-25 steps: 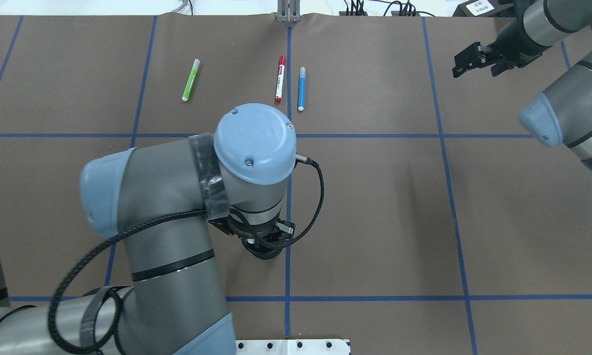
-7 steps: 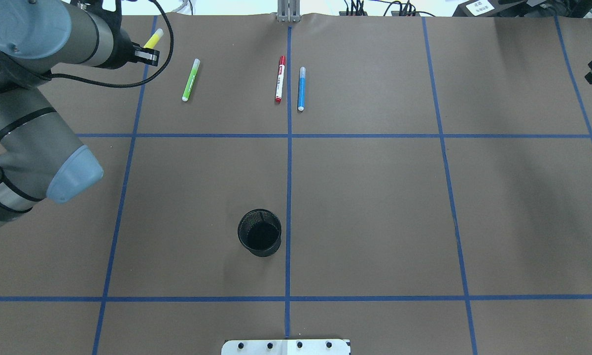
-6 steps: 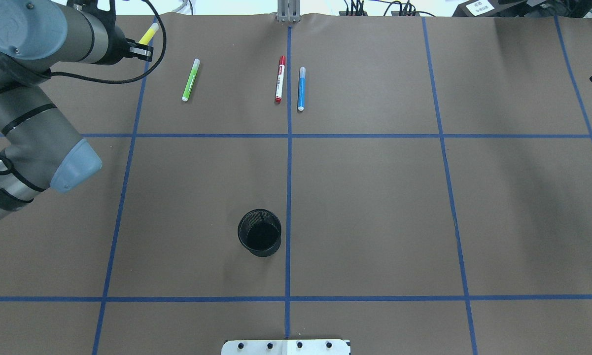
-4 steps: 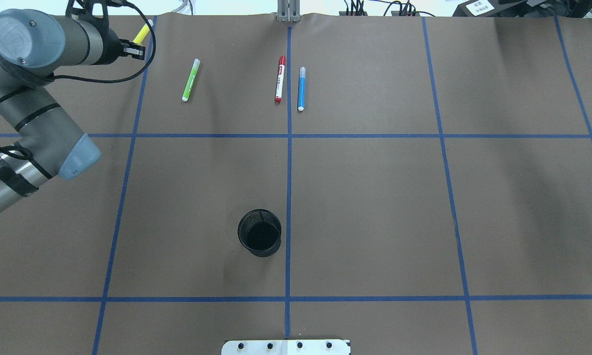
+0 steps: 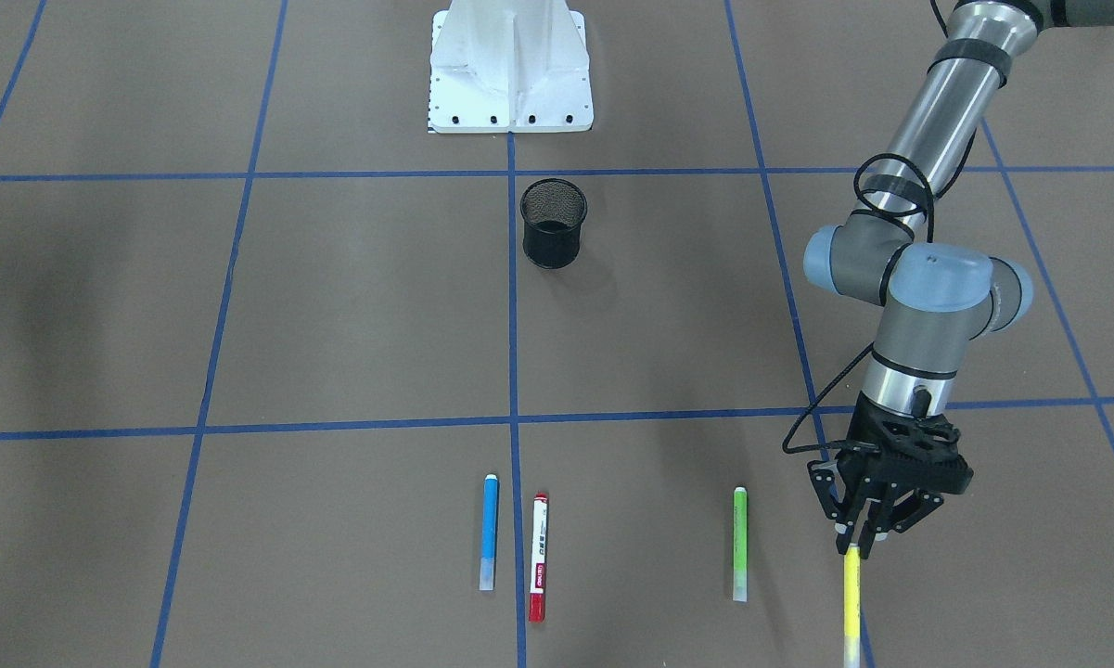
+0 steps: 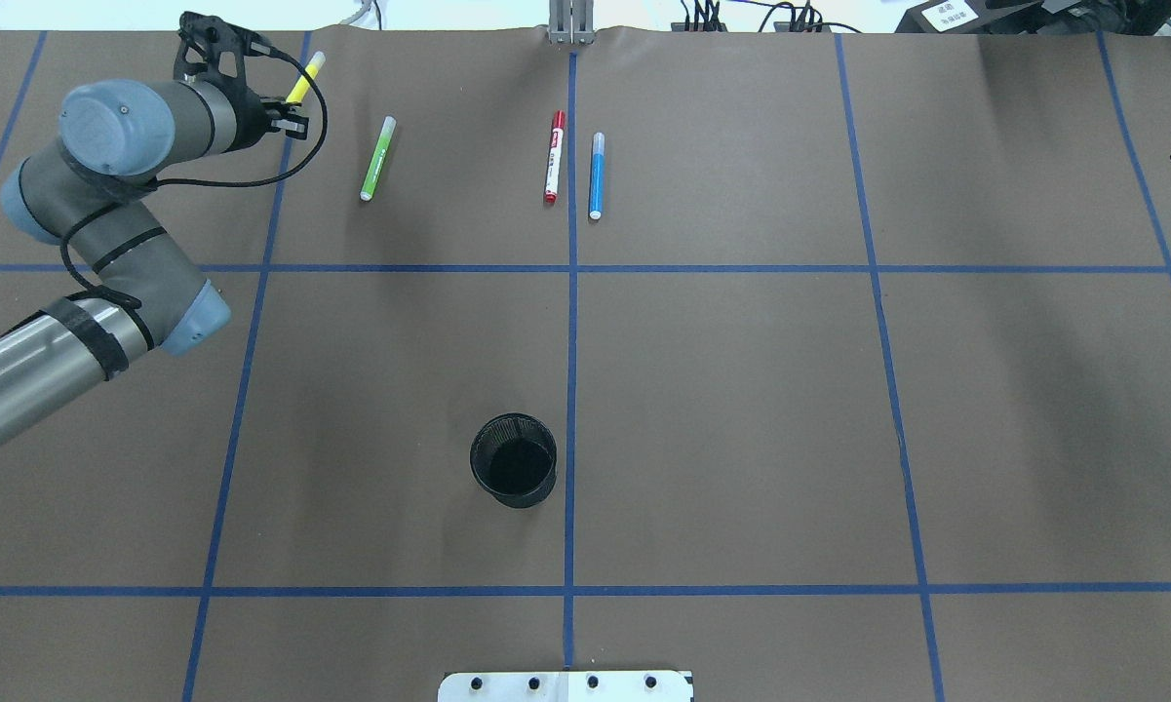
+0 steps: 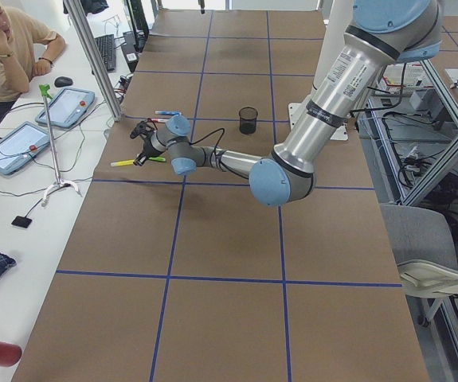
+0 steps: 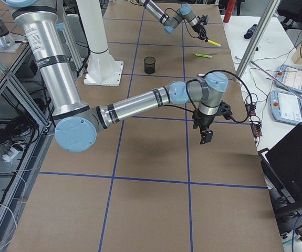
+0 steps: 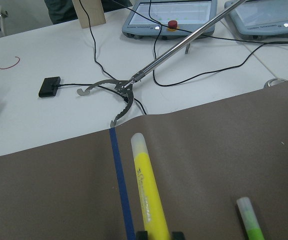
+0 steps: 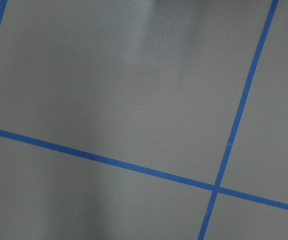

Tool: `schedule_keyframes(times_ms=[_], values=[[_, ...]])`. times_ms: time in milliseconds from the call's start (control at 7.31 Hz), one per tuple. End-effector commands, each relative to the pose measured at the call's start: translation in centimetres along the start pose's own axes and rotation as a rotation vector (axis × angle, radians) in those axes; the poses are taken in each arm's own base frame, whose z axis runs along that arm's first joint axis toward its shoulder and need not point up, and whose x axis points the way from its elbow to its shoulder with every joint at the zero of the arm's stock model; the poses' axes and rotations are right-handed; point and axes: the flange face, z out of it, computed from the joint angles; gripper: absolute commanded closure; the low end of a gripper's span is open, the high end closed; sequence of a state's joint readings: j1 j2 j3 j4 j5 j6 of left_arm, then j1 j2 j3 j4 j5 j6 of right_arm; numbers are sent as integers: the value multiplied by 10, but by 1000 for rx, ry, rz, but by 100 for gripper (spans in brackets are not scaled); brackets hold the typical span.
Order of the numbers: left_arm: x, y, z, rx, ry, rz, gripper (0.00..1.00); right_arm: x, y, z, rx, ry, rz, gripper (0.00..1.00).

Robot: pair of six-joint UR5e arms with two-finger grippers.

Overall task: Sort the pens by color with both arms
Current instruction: 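Lower the yellow highlighter beside the green highlighter and release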

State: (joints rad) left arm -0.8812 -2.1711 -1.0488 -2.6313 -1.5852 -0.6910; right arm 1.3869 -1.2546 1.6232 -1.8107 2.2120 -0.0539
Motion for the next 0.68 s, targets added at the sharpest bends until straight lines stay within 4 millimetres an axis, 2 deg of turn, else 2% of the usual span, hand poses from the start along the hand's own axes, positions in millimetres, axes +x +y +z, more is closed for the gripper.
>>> schedule_keyframes(times_ms=[0,274,547], values=[[29,27,6,9,69,36,100,0,-1,0,0,0,1,1],[36,34,6,2,78,41,88,-1,-1,-1,2,0,1,1],[38,34,5,6,83,41,53,-1,-2,-2,6,0,11,1]])
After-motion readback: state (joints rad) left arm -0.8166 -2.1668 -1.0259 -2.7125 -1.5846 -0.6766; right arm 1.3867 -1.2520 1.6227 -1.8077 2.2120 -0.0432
